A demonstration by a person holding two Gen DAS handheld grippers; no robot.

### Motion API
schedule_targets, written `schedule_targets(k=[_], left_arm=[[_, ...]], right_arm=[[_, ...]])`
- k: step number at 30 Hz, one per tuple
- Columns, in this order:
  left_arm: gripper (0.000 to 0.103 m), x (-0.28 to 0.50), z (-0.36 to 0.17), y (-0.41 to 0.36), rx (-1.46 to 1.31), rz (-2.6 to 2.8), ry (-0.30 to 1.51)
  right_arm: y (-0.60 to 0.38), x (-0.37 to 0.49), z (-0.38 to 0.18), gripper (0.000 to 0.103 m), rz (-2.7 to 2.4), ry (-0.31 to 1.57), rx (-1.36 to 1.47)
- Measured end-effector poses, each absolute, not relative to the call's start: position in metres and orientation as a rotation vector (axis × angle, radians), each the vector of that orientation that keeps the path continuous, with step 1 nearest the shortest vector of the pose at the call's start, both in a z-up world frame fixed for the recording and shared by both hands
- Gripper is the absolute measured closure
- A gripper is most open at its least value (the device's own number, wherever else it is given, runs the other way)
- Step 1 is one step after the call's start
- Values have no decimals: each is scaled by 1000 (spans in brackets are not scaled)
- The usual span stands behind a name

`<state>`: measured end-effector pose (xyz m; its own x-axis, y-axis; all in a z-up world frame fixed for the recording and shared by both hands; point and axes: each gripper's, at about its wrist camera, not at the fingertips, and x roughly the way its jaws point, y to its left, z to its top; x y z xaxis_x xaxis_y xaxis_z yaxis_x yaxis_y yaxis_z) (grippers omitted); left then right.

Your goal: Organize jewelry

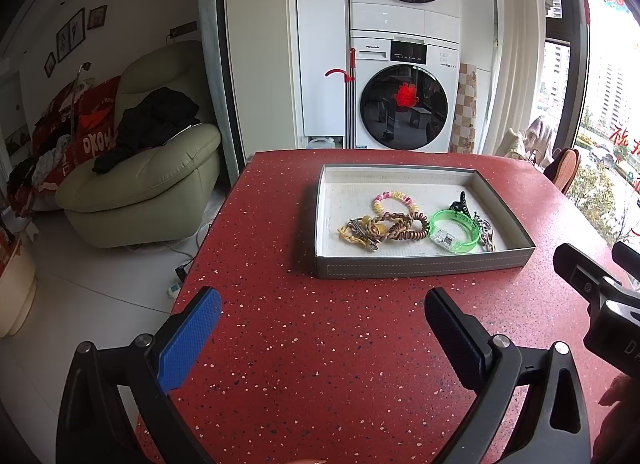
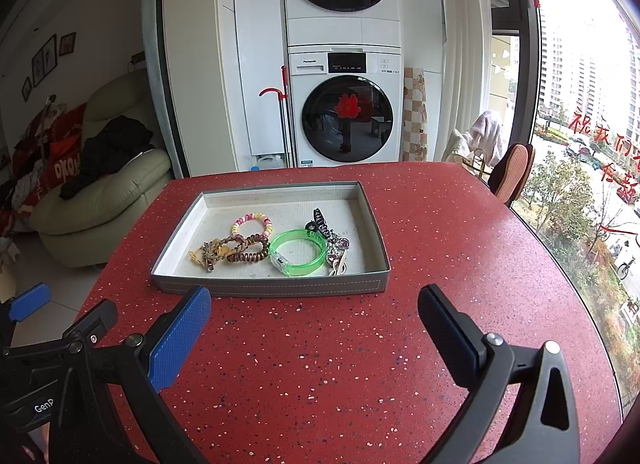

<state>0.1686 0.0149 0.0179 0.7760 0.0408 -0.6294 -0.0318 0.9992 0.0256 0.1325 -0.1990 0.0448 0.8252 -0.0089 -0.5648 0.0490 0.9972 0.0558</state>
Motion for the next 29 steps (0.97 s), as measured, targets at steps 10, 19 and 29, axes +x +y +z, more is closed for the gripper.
schedule_targets(k=[10, 19, 29], left_arm=[[0, 169, 18, 15, 15, 39, 682], [0, 169, 17, 15, 10, 35, 692], [0, 168, 18, 15, 14, 21, 682]], right_arm=[[-199, 133, 47, 0, -30, 597, 70], [-199, 133, 46, 0, -30, 597, 72], [-199, 133, 46, 0, -28, 598, 72]])
